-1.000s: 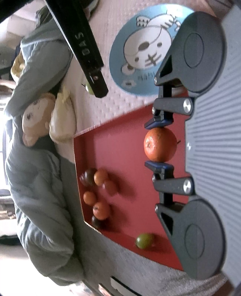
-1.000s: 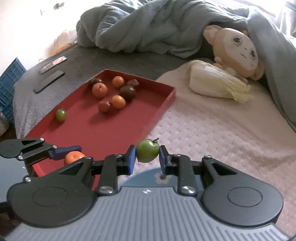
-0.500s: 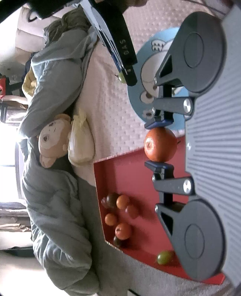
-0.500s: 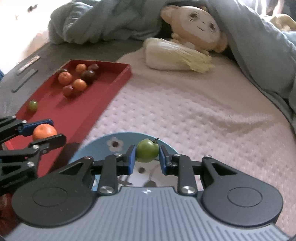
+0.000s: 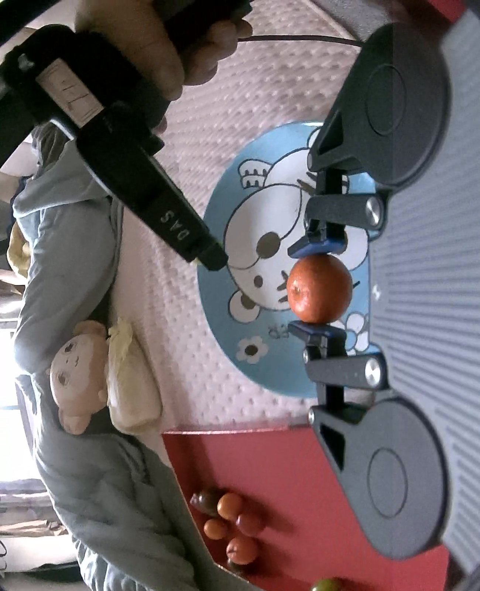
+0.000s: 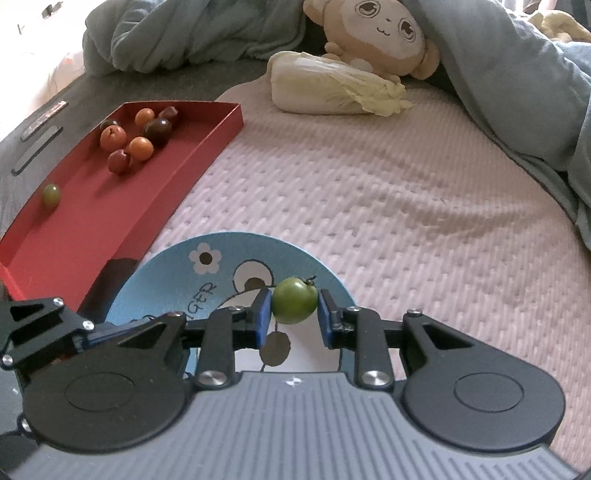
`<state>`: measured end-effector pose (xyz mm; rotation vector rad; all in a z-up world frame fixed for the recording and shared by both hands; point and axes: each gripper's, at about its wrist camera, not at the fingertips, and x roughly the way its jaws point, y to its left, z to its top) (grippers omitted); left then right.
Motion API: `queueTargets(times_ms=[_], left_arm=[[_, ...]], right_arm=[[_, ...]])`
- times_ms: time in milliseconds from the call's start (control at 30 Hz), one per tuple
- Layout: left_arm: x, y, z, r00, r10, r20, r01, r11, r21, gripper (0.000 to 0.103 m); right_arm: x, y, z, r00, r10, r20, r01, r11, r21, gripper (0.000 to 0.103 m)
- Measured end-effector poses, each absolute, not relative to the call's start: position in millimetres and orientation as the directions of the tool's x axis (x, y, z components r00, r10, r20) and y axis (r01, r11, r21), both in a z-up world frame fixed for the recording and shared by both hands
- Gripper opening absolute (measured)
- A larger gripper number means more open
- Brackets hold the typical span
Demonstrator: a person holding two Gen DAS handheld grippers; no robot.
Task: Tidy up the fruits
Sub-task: 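Carry the tangerine and green tomato over the blue tiger plate with both grippers, then open the left gripper onto the plate while the right gripper releases the tomato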
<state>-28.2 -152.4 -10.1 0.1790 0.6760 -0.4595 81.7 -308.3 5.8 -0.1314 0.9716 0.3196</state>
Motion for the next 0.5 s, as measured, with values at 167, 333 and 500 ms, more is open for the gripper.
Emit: queueTargets(times_ms=[167,333,500], left_arm=[[-25.9,-156.0,-14.1,0.687,-0.349,-0.638,0.470,0.882,0.024,0.040],[-25.5,-155.7,-16.0,0.688,-0.357,-0.632,0.476,0.879,0.022,0.041],[-26.4,-155.7,-16.3,0.686,-0.359,-0.633,0.478,0.878,0.020,0.041]], right_arm=[[82.5,-308.2,3.2,0.518,0.199,-0.832,-0.319,0.947,0.028,0.031],[83.1,-309.1,2.4,0.528,0.191,-0.828,-0.306,0.952,0.024,0.032],[84.1,-312.0,5.1,0.539,0.200,-0.818,-0.295,0.955,0.039,0.043]])
